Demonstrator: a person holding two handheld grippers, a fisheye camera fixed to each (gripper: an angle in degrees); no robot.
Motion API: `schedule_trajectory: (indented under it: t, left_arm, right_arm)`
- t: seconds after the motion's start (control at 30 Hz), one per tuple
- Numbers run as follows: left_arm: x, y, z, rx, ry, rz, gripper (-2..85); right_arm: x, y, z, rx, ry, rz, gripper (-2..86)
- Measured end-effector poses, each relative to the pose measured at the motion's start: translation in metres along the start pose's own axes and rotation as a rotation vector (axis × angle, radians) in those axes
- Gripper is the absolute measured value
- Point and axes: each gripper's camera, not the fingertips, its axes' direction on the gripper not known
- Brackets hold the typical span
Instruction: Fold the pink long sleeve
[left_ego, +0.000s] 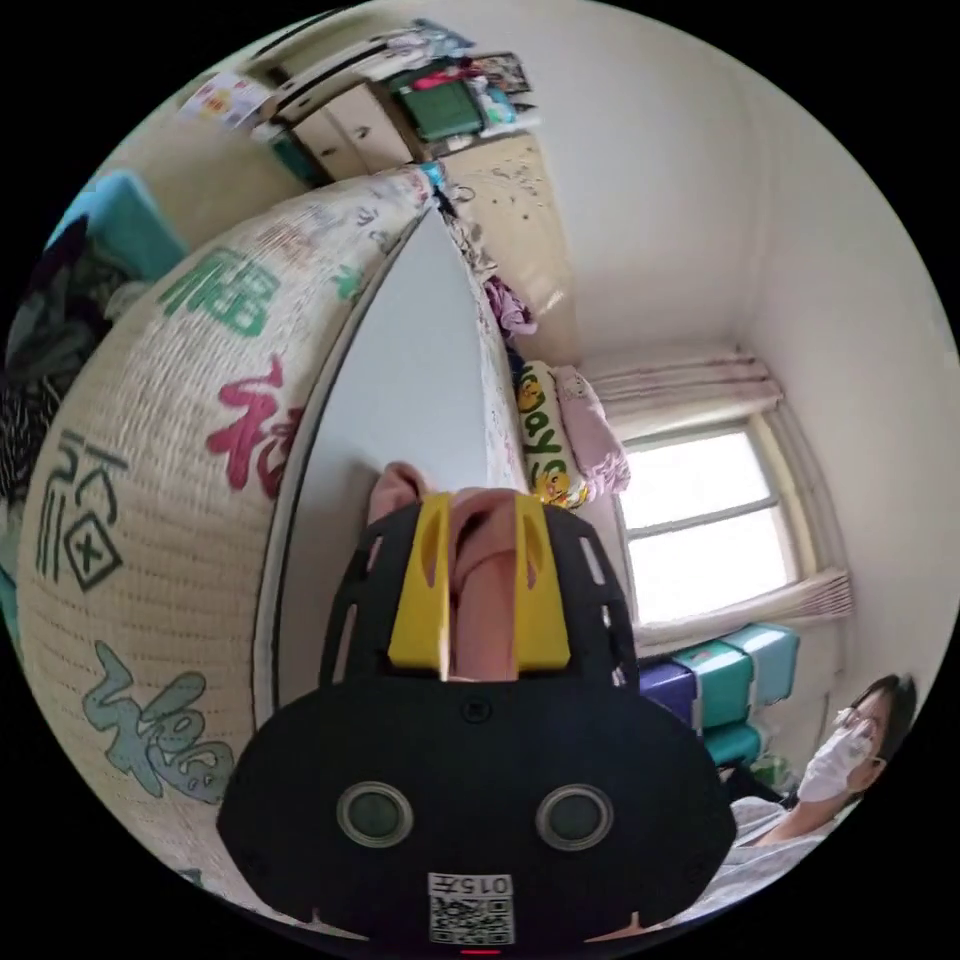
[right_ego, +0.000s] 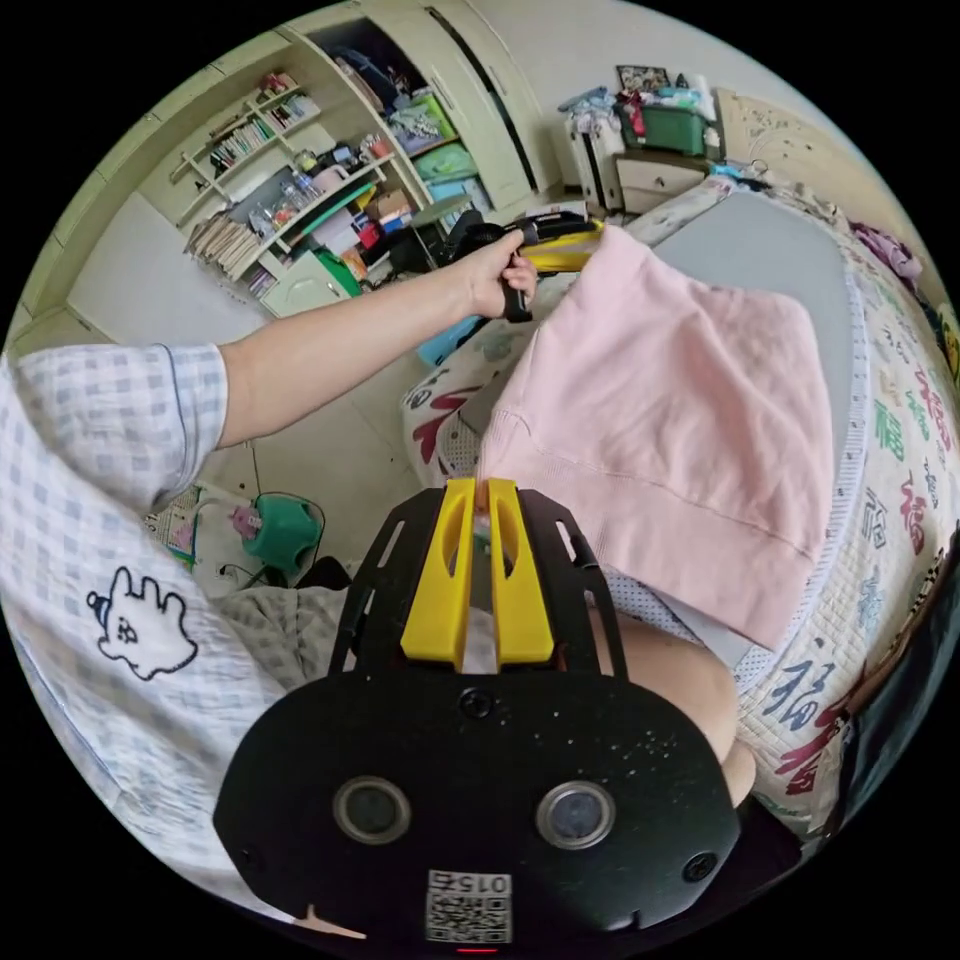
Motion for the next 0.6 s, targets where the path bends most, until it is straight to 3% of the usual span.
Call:
schedule_trajectory:
  t: [0.1, 0.27, 0.37, 0.5, 0.6]
  left_arm:
    - [-0.049, 0.025, -0.01, 0.076, 0.157, -0.062, 16.3]
    - [-0.062, 0.031, 0.02, -0.01, 0.128, -0.007, 12.2]
    - [-0.048, 0.021, 0.047, -0.108, 0.011, 0.055, 4.9]
    - [-0.006, 0.012, 0.059, -0.101, -0.192, 0.293, 4.4]
    - [-0.02, 0.019, 0.084, -0.202, -0.386, 0.254, 5.3]
  right_arm:
    - [0.0, -0.009, 0.015, -0.053, 0.005, 0.035, 1.1]
    - [0.008, -0.024, 0.015, -0.079, -0.04, 0.107, 1.5]
    - [0.003, -0.035, 0.023, -0.124, -0.036, 0.106, 1.8]
    - [-0.014, -0.054, 0.021, -0.105, 0.008, 0.067, 2.8]
    - [-0.008, -0.073, 0.042, -0.203, -0.004, 0.095, 4.2]
